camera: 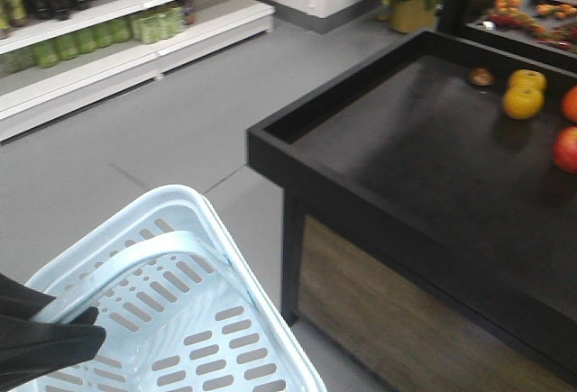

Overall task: Pick three apples into basket with both arms
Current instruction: 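Turn the base toward the fruit table with apples and oranges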

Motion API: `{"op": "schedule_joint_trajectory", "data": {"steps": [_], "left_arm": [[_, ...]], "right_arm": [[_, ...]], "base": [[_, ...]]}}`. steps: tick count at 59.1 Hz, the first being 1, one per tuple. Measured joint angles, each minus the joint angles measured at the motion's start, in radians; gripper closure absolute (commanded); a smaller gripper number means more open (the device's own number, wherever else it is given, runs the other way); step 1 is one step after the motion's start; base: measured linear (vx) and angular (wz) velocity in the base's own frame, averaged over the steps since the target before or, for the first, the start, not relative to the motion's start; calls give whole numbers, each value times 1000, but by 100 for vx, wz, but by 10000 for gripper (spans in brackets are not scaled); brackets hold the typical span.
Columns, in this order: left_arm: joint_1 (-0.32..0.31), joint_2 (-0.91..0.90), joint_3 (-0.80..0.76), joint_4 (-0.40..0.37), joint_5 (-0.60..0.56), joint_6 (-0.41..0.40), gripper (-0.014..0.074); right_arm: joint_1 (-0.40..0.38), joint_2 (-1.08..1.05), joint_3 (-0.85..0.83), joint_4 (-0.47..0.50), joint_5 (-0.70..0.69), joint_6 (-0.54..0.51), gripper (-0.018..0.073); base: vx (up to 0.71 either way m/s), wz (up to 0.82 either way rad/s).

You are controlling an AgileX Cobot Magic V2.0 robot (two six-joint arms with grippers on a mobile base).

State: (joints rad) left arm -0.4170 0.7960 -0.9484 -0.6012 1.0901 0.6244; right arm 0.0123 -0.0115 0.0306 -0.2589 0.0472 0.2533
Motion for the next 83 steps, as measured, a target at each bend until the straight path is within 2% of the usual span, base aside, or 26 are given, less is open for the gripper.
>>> {"op": "schedule_joint_trajectory", "data": {"steps": [38, 83], "left_arm": [[0, 0, 0, 0, 0, 0, 603], [0, 0, 0, 0, 0, 0, 603]], "right_arm": [[0, 0, 0, 0, 0, 0, 564], [0, 0, 0, 0, 0, 0, 564]], "base": [[14, -51], [10, -23]]}}
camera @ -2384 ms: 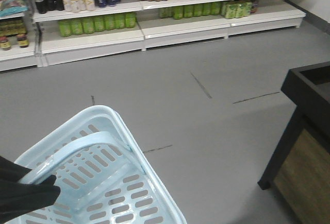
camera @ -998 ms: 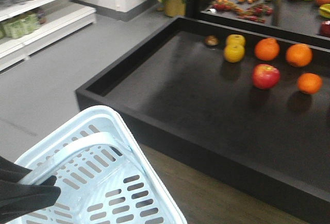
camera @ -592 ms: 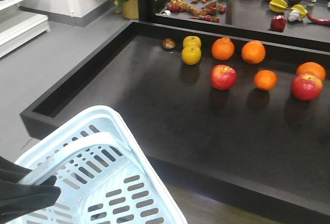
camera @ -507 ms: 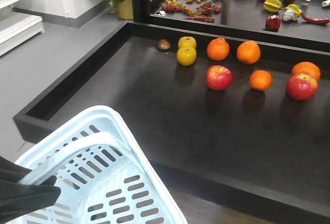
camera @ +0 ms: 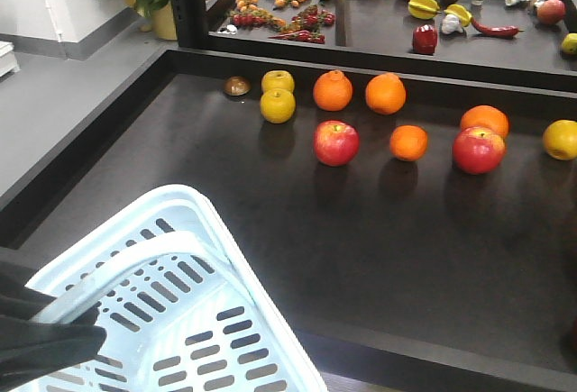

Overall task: Pick three apples into basket with both arms
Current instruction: 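Turn the base toward the fruit table with apples and oranges, then drive the base up to the fruit table edge holding the basket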

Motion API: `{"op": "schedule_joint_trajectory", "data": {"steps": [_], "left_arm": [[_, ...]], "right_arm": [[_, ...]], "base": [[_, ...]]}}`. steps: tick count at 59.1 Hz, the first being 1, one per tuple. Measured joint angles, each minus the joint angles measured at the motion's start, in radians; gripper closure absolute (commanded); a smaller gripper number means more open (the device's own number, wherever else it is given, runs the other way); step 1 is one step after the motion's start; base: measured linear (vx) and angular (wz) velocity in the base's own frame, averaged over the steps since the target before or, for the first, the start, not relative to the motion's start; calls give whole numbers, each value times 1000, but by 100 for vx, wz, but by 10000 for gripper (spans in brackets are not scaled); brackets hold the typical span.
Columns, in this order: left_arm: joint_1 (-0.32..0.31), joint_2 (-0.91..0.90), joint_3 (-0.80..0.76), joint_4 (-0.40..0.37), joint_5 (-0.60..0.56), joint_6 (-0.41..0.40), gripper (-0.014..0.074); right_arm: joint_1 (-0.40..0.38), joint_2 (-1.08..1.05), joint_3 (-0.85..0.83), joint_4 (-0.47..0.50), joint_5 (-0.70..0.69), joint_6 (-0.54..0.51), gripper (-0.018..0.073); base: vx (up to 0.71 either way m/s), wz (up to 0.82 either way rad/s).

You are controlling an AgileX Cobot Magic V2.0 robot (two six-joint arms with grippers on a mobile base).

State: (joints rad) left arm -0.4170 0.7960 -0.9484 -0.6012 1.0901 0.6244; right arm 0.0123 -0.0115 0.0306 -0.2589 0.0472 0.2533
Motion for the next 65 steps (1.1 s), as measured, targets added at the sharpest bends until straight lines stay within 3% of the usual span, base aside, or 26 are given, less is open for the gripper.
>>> {"op": "schedule_joint_trajectory", "data": {"steps": [65], "left_arm": [[0, 0, 0, 0, 0, 0, 603]], "right_arm": [[0, 0, 0, 0, 0, 0, 564]], "base": [[4, -12]]}}
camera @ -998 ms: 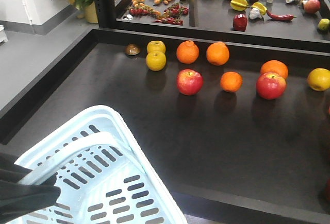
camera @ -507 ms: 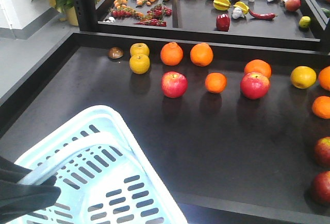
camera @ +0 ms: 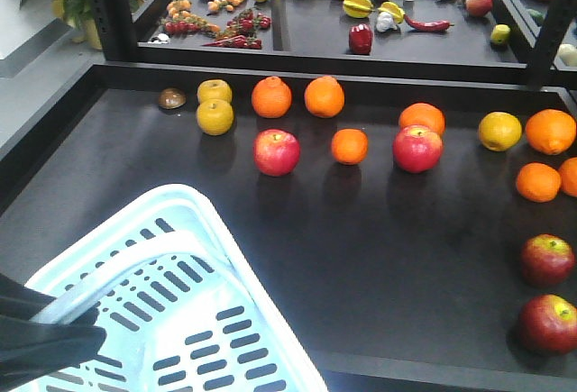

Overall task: Pick three apples into basket with both arms
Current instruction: 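Drive the base up to the fruit table edge holding the basket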

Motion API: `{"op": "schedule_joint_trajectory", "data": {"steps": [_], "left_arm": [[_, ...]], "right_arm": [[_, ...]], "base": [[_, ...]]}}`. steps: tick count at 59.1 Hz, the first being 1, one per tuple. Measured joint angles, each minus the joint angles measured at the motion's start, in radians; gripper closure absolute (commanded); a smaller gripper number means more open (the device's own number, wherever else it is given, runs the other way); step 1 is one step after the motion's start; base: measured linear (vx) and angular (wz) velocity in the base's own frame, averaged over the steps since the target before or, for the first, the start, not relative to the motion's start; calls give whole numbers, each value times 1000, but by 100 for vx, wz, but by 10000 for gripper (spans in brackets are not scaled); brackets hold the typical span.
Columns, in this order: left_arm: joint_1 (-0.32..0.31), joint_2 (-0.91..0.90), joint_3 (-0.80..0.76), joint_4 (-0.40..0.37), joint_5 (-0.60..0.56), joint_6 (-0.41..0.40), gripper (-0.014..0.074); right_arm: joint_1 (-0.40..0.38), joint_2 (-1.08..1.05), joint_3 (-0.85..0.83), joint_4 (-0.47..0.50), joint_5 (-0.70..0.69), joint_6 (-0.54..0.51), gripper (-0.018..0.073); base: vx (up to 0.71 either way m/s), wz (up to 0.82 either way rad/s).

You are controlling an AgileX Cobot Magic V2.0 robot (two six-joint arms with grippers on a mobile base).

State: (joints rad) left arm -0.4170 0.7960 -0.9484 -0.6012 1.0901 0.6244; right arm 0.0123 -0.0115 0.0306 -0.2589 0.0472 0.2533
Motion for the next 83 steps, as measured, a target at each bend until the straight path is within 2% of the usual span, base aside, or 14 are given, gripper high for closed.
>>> {"op": "schedule_joint_trajectory", "data": {"steps": [83], "left_arm": [[0, 0, 0, 0, 0, 0, 603]], "right_arm": [[0, 0, 0, 0, 0, 0, 564]], "base": [[8, -9]]}}
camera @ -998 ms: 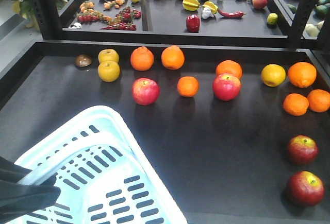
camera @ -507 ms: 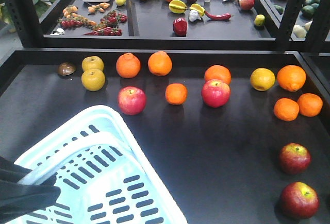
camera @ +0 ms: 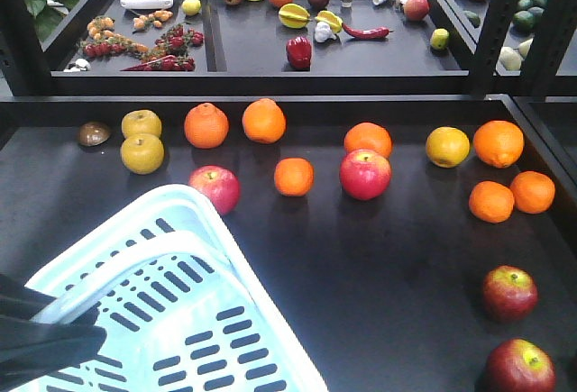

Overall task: Pick three apples into basket with both arms
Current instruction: 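Drive the base up to the fruit table edge holding the basket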

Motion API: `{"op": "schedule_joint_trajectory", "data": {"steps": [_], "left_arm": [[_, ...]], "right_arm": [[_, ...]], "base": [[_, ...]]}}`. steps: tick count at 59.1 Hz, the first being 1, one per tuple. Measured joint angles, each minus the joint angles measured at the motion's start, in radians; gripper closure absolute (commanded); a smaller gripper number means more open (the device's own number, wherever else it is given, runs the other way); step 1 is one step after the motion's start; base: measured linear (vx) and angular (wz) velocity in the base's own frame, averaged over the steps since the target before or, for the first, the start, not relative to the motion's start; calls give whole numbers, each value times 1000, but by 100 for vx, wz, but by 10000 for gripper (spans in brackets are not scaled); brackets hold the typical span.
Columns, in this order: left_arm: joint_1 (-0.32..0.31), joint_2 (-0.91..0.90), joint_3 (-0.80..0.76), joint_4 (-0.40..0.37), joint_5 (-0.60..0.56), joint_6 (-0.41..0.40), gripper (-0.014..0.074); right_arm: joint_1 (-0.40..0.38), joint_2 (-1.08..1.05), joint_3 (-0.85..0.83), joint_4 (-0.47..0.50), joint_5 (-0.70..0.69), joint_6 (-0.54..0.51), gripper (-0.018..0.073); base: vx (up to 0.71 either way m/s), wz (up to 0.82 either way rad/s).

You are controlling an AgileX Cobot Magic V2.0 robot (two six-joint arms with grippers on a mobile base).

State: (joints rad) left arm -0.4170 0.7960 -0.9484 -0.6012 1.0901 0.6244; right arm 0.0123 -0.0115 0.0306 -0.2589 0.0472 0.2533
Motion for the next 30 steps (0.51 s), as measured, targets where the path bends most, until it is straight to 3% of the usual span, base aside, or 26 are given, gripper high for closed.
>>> {"op": "schedule_joint_trajectory", "data": {"steps": [30], "left_arm": [[0, 0, 0, 0, 0, 0, 603]], "right_arm": [[0, 0, 0, 0, 0, 0, 564]], "base": [[4, 0]]}}
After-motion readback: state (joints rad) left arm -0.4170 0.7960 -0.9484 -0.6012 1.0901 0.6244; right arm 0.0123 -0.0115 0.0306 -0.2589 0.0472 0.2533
